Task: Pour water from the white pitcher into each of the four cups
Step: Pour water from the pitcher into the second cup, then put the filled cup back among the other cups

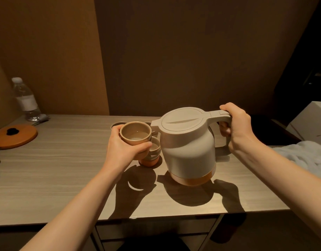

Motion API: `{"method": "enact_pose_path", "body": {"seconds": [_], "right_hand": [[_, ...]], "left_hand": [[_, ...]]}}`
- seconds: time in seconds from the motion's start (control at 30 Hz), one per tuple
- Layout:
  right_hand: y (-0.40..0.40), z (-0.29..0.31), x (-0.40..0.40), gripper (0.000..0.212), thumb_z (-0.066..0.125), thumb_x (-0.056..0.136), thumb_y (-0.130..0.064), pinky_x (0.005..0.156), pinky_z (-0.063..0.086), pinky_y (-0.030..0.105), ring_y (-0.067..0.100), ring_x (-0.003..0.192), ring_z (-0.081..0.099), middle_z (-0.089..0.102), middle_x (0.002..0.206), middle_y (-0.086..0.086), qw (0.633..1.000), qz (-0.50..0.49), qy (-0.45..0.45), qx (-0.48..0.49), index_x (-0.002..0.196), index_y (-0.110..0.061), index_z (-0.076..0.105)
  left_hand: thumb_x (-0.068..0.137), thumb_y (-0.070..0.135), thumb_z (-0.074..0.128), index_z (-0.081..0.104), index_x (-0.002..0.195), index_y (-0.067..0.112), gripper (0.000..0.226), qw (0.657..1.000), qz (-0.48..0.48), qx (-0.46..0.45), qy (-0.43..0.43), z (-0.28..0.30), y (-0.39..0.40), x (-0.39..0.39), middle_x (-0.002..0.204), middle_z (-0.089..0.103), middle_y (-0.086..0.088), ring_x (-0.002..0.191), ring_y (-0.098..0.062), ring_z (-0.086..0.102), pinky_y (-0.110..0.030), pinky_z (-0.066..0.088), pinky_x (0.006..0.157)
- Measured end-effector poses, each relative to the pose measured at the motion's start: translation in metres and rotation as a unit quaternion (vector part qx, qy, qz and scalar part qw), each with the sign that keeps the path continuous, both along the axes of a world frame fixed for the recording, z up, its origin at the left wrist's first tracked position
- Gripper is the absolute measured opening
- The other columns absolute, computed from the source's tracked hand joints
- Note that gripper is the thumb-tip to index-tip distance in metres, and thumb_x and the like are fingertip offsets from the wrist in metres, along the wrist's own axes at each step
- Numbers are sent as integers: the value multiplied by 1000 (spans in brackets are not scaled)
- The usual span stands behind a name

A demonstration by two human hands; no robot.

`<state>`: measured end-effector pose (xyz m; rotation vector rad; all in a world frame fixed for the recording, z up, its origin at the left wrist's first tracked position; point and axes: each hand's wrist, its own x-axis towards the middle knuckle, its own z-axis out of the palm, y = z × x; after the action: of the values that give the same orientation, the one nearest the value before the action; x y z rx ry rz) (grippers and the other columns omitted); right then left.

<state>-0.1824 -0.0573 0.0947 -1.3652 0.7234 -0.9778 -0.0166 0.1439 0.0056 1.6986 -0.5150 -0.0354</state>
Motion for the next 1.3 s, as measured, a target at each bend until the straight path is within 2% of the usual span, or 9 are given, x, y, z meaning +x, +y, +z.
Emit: {"method": "enact_pose_path", "body": {"seconds": [0.13,0.27,0.4,0.5,0.73,1.03,1.3], "right_hand": [[-1,1,3,33,58,84,-30,46,32,22,7,45,44,50,42,-10,1000,-3,1,0,54,-18,51],[-3,0,5,32,59,84,-28,40,31,18,3,36,42,49,40,-10,1000,-4,3,0,55,-17,51],[-6,-5,8,33,59,83,-29,46,31,22,6,42,42,51,45,-7,1000,-4,6,5,53,-18,52],[-9,-9,11,33,59,83,-31,51,33,24,10,49,44,53,51,-4,1000,-2,12,4,52,-18,53],[-14,-17,15,34,58,85,-31,50,31,24,9,48,42,50,51,-2,1000,-7,26,-5,54,-16,53],[-16,-23,17,36,59,85,-30,51,32,25,10,51,42,50,50,-4,1000,-7,30,-3,52,-18,53],[-15,-23,18,37,59,85,-29,50,31,24,9,50,42,50,50,-5,1000,0,21,1,50,-19,52]], "left_hand": [[53,27,94,43,128,25,91,1000,17,-5,17,-1,3,13,118,54,7,109,-13,52,-30,49,85],[54,24,94,42,126,25,88,999,31,-5,32,-8,7,29,115,52,6,107,-14,51,-24,47,76],[53,24,94,43,124,24,88,997,61,10,42,-21,8,46,115,53,4,108,-16,52,-36,50,89],[53,23,94,43,128,20,91,995,74,23,61,-34,6,56,117,52,3,110,-18,51,-35,48,89],[53,25,94,41,131,19,95,990,83,60,101,-62,4,67,130,53,-6,121,-27,50,-43,47,98],[51,24,95,43,129,17,95,990,78,89,76,-72,1,61,124,56,-4,115,-23,52,-38,47,94],[57,25,92,36,140,17,100,989,47,70,124,-65,1,57,136,50,-7,126,-27,47,-38,44,97]]}}
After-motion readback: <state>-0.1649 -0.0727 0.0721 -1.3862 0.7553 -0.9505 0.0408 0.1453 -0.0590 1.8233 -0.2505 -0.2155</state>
